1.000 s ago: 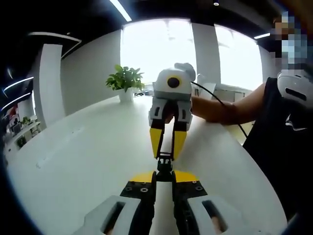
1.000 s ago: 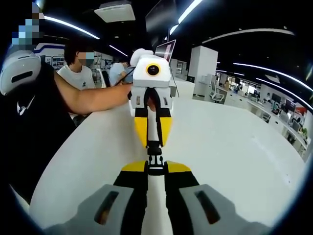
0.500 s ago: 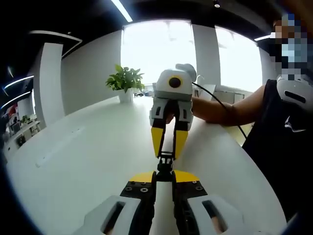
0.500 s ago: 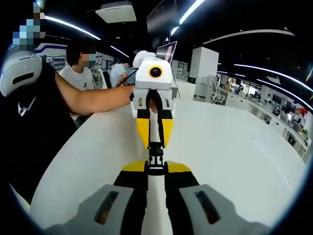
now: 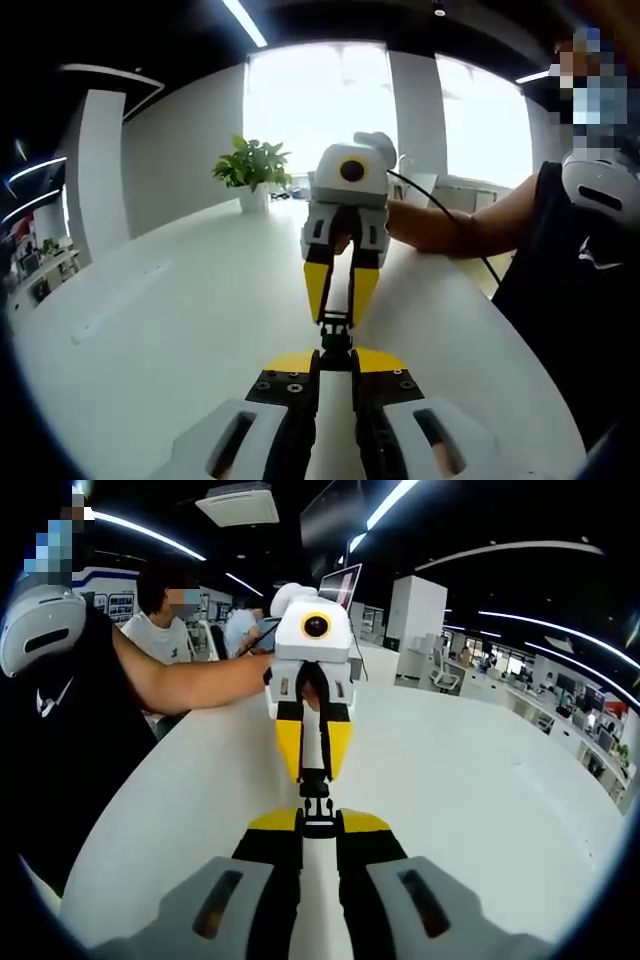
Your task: Snap the two parts of the plastic buckle together until the buckle closes and remains connected.
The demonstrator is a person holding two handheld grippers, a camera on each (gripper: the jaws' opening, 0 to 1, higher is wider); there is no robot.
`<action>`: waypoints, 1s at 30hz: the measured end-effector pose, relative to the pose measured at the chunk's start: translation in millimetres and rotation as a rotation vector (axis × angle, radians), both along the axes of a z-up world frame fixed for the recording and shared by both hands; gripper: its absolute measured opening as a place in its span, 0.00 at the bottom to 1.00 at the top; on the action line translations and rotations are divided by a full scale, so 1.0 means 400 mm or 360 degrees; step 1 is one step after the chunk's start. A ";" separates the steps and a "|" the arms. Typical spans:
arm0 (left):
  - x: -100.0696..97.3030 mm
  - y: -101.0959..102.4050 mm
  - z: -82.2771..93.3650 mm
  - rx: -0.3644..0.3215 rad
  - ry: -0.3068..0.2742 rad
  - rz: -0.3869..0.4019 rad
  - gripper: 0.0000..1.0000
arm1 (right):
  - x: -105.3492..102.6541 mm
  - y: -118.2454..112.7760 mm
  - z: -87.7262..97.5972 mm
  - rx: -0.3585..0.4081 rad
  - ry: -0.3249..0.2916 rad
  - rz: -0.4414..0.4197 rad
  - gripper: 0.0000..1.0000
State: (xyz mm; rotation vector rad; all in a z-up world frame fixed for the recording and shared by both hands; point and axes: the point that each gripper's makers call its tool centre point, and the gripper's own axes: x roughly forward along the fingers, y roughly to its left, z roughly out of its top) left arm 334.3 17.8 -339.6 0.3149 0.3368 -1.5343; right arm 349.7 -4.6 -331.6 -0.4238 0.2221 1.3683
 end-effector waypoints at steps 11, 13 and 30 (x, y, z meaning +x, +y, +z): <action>-0.007 -0.003 -0.006 -0.0013 0.0022 -0.0013 0.10 | 0.001 0.003 0.002 0.0005 -0.0003 0.0019 0.11; -0.011 -0.006 -0.004 -0.0016 0.0022 -0.0024 0.10 | 0.002 0.002 0.001 -0.0001 -0.0006 0.0015 0.11; 0.009 -0.002 -0.004 0.0000 0.0005 -0.0020 0.10 | 0.002 0.004 -0.001 -0.0003 0.0001 0.0030 0.11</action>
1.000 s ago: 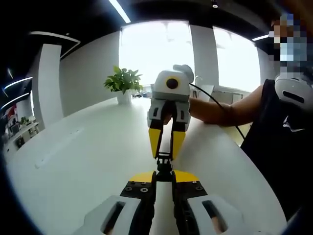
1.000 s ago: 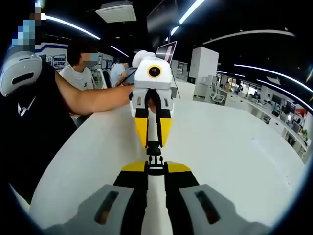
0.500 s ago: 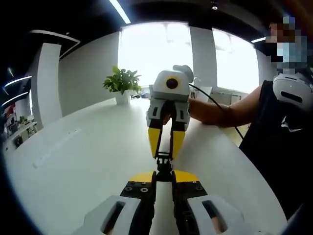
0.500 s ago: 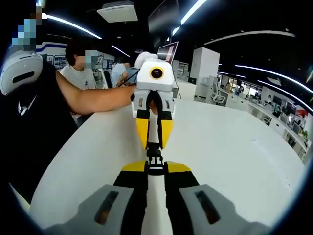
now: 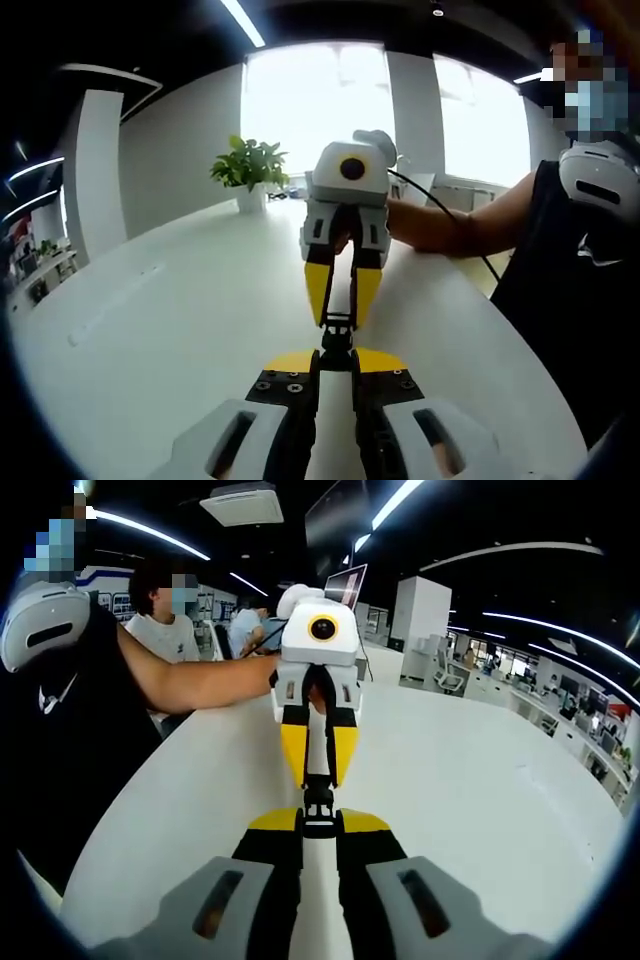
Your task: Snap the two parts of the plastic buckle together until the buckle closes and remains connected.
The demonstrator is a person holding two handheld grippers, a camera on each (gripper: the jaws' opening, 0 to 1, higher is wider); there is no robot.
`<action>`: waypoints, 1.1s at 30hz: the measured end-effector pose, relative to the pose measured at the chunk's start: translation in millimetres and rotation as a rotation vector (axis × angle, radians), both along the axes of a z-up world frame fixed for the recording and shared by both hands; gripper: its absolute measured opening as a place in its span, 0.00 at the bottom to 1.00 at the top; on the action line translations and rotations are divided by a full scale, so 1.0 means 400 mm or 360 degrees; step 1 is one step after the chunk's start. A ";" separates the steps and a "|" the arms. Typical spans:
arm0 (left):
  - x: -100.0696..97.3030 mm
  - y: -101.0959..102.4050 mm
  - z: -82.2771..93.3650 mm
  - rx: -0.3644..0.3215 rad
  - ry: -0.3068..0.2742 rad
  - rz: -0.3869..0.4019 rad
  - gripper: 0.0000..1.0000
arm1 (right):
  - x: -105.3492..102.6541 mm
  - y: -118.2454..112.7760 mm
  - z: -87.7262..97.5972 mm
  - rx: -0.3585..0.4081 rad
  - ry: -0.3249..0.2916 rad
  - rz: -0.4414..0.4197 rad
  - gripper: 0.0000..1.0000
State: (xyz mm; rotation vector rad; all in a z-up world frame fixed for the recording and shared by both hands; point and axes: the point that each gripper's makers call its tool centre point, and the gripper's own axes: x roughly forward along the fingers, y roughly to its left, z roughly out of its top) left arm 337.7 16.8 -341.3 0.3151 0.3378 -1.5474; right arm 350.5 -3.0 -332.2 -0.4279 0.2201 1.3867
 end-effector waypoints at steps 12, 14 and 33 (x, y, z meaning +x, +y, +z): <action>0.011 0.002 0.025 -0.0048 -0.0025 0.0007 0.10 | -0.002 0.003 0.026 0.0054 -0.0054 0.0011 0.10; 0.012 -0.002 0.025 -0.0045 -0.0034 0.0005 0.10 | -0.003 0.004 0.025 0.0053 -0.0050 0.0015 0.10; 0.029 -0.005 0.039 -0.0055 -0.0064 0.0011 0.08 | -0.003 0.004 0.044 0.0084 -0.0062 0.0008 0.08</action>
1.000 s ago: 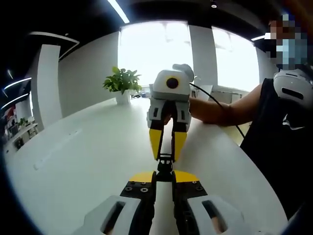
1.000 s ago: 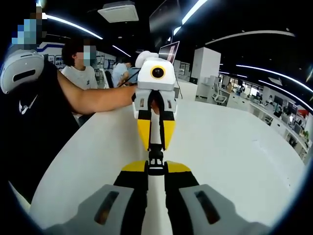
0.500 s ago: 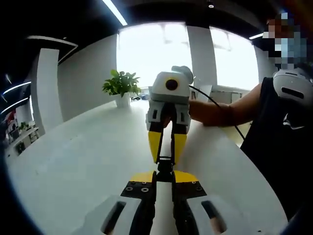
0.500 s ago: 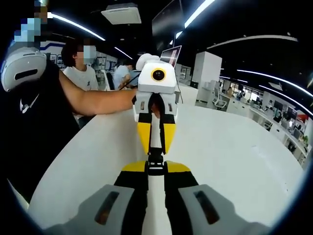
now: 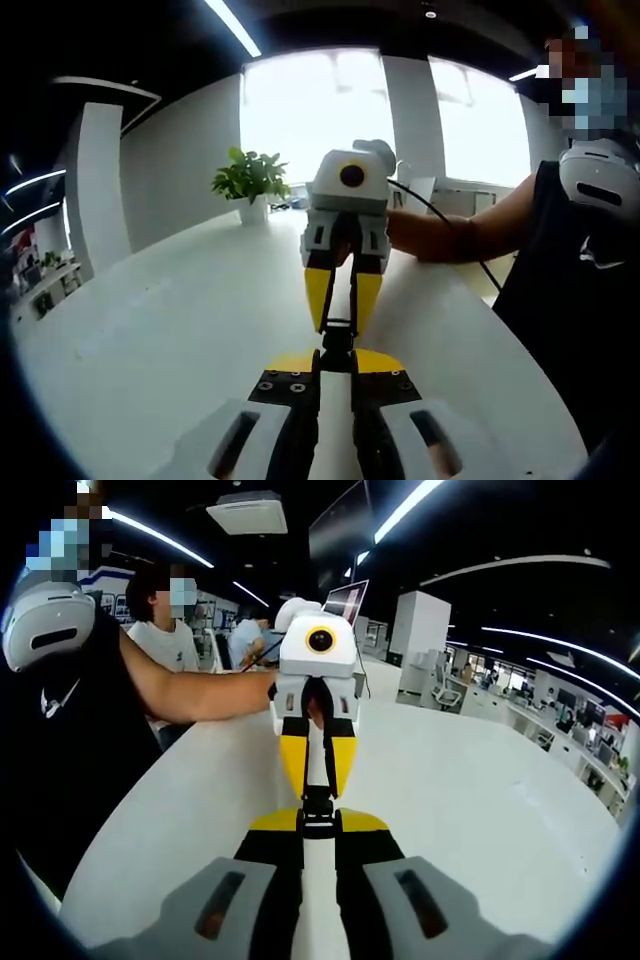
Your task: Snap the two parts of the plastic buckle together until the buckle closes and remains connected.
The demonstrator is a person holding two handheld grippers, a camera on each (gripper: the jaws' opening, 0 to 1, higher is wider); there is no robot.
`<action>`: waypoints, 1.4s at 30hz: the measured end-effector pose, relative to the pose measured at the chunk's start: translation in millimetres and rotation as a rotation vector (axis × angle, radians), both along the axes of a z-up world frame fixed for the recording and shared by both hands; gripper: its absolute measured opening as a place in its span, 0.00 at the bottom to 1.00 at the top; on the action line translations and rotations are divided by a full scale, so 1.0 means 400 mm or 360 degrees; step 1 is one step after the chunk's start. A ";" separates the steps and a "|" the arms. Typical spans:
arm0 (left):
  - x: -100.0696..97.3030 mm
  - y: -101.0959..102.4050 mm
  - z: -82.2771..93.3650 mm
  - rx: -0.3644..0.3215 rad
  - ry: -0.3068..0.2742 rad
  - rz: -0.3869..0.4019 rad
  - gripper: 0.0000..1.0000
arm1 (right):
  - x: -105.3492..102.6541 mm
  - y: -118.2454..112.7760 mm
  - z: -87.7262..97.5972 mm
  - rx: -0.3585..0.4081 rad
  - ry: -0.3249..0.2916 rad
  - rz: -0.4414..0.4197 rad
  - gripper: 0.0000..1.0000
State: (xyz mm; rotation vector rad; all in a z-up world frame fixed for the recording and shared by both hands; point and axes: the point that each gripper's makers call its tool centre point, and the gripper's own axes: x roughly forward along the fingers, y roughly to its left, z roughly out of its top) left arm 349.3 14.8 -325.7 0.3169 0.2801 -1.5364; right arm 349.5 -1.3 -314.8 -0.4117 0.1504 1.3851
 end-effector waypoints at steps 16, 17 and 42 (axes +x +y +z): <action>-0.005 -0.005 0.003 -0.0013 0.0002 0.0009 0.08 | 0.007 0.001 0.000 0.0005 -0.0012 -0.0004 0.08; -0.005 -0.005 0.004 -0.0014 0.0001 0.0010 0.08 | 0.008 0.000 0.001 0.0006 -0.0014 -0.0005 0.08; -0.030 -0.014 0.012 -0.0046 0.0014 0.0033 0.08 | 0.008 0.003 0.003 0.0030 -0.0004 -0.0019 0.08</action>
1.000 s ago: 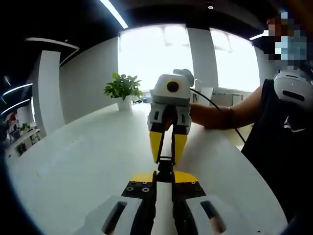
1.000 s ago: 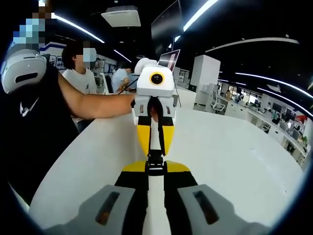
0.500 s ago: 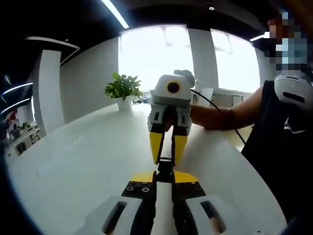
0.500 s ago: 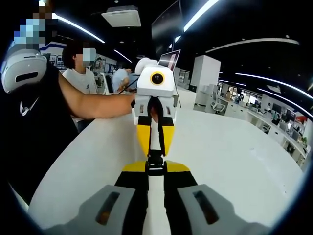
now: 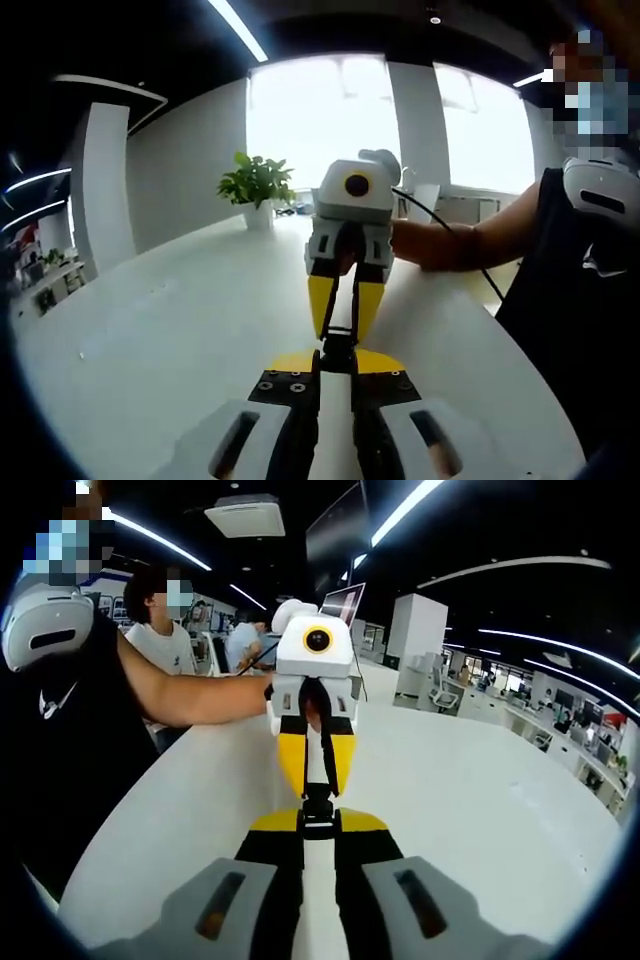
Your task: Snap the two parts of the plastic buckle together until the buckle closes and remains connected.
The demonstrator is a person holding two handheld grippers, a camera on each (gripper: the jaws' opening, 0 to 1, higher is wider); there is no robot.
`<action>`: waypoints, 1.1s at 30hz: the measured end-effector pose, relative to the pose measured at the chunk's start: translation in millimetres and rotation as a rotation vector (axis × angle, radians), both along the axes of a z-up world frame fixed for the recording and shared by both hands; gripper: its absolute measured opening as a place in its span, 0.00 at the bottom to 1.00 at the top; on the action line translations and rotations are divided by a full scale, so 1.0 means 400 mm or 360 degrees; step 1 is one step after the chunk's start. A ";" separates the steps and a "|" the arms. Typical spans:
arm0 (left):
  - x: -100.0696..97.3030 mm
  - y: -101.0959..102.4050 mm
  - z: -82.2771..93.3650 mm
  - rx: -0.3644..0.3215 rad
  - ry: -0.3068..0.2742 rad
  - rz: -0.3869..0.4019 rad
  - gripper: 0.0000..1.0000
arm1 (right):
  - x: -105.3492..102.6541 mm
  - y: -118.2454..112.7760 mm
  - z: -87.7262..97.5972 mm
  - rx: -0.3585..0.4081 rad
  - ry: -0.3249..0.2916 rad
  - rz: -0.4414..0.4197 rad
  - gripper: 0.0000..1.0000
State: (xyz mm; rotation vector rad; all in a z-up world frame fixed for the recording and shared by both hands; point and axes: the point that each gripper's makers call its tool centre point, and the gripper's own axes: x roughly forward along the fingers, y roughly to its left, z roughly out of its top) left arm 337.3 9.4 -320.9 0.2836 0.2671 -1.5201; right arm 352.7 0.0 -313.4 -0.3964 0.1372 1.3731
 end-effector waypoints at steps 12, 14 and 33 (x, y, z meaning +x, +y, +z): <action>-0.003 -0.004 0.011 -0.0035 0.0012 0.0001 0.08 | -0.007 0.004 0.009 0.0049 0.0029 0.0007 0.08; -0.003 -0.004 0.012 -0.0040 0.0011 0.0003 0.07 | -0.010 0.006 0.011 0.0058 0.0028 0.0005 0.07; 0.003 0.011 0.017 -0.0025 0.0005 -0.0023 0.07 | 0.001 0.012 0.022 0.0077 0.0015 0.0022 0.07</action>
